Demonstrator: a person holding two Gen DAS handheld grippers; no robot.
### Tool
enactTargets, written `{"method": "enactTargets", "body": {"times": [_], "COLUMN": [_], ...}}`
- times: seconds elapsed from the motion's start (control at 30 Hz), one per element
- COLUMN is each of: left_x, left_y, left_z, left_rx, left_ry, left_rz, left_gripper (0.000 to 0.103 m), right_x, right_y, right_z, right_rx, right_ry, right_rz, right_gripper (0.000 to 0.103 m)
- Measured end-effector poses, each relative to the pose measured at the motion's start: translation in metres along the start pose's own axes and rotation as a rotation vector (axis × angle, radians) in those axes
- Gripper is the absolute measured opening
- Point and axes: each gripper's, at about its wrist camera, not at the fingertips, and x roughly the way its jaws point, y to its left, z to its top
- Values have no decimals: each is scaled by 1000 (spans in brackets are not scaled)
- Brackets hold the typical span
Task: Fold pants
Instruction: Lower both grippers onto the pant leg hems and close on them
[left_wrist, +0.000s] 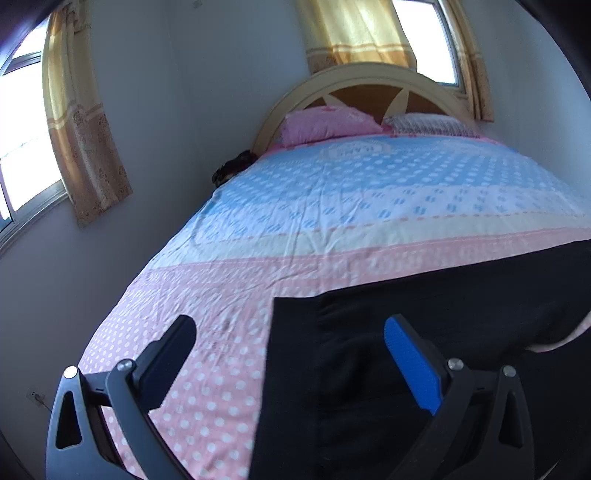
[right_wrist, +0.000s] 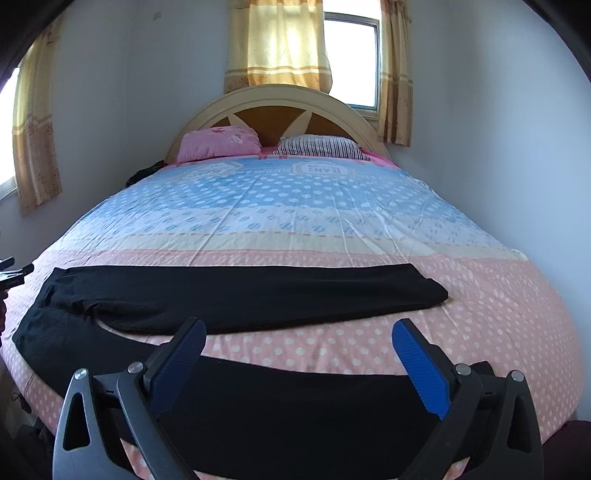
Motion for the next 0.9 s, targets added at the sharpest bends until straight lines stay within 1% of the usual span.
{"method": "enactTargets", "body": {"times": [0.07, 0.1, 0.13, 0.17, 0.23, 0.27, 0.3, 0.33, 0.4, 0.47, 0.53, 0.6, 0.7, 0.77, 0.83, 0.87, 0.9], "left_x": [27, 39, 50, 60, 78, 87, 95, 102, 116, 128, 133, 136, 140, 141, 138, 137, 135], "left_y": [14, 19, 23, 24, 23, 24, 22, 19, 17, 20, 21, 22, 18, 16, 17, 17, 16], "left_z": [3, 4, 5, 7, 8, 9, 9, 9, 7, 6, 4, 4, 4, 5, 6, 6, 6], "left_rx": [-5, -17, -33, -47, -62, -63, -64, -61, -59, -66, -83, -92, -76, -67, -64, -54, -44], "left_ry": [55, 76, 97, 116, 156, 175, 192, 211, 241, 267, 282, 286, 295, 289, 280, 274, 269], "left_rz": [4, 2, -14, -35, -85, -101, -117, -134, -154, -183, -219, -259, -289, -292, -303, -307, -305], "left_gripper": [103, 103, 102, 100, 93, 87, 81, 79, 70, 64, 60, 50, 43, 42, 31, 21, 19], "right_x": [18, 28, 37, 48, 66, 75, 84, 92, 103, 109, 113, 120, 131, 140, 149, 154, 158], "right_y": [-20, -30, -38, -47, -56, -61, -66, -72, -84, -90, -95, -101, -112, -120, -132, -139, -146], "right_z": [9, 12, 15, 17, 20, 21, 22, 22, 25, 27, 29, 31, 35, 37, 41, 43, 46], "right_rx": [49, 77, 106, 136, 145, 147, 156, 170, 206, 217, 213, 215, 218, 223, 238, 246, 251], "right_ry": [40, 69, 97, 124, 160, 174, 190, 207, 223, 221, 217, 220, 232, 242, 255, 259, 260], "right_rz": [10, 27, 43, 44, 28, 22, 20, 18, 7, -6, -21, -34, -61, -83, -102, -115, -130], "right_gripper": [89, 86, 79, 74, 73, 72, 70, 67, 66, 66, 66, 66, 66, 66, 66, 66, 66]}}
